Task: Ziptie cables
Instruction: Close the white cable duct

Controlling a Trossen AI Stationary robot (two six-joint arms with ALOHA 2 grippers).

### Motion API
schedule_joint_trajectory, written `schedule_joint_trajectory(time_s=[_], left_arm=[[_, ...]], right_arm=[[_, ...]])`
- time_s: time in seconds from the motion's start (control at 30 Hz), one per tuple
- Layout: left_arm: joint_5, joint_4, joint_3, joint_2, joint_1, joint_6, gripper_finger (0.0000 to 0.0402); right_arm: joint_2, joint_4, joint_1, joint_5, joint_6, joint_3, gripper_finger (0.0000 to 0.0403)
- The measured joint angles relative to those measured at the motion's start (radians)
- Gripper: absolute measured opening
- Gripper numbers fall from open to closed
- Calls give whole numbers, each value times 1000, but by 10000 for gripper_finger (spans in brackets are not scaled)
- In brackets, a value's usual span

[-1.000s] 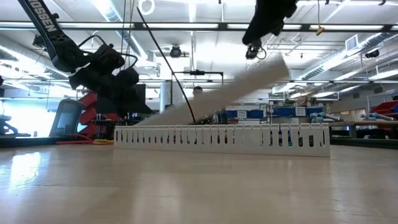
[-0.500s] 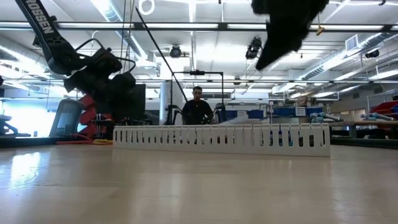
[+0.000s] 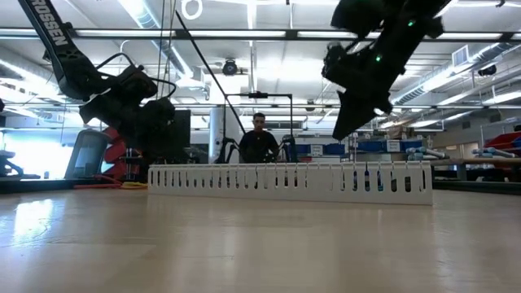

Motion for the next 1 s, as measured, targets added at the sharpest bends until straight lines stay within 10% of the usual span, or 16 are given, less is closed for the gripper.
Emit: schedule_joint_trajectory(time_s=[0.43, 0.73, 1.0], left_arm=[[0, -6, 0, 0, -14, 4, 3], [-27, 5, 0, 0, -78, 4, 3], [-77, 12, 0, 0, -126, -24, 3]], right_arm=[[9, 244, -429, -571, -93, -146, 147], [22, 298, -285, -301, -228, -160, 144], [205, 311, -212, -265, -235, -99, 129]])
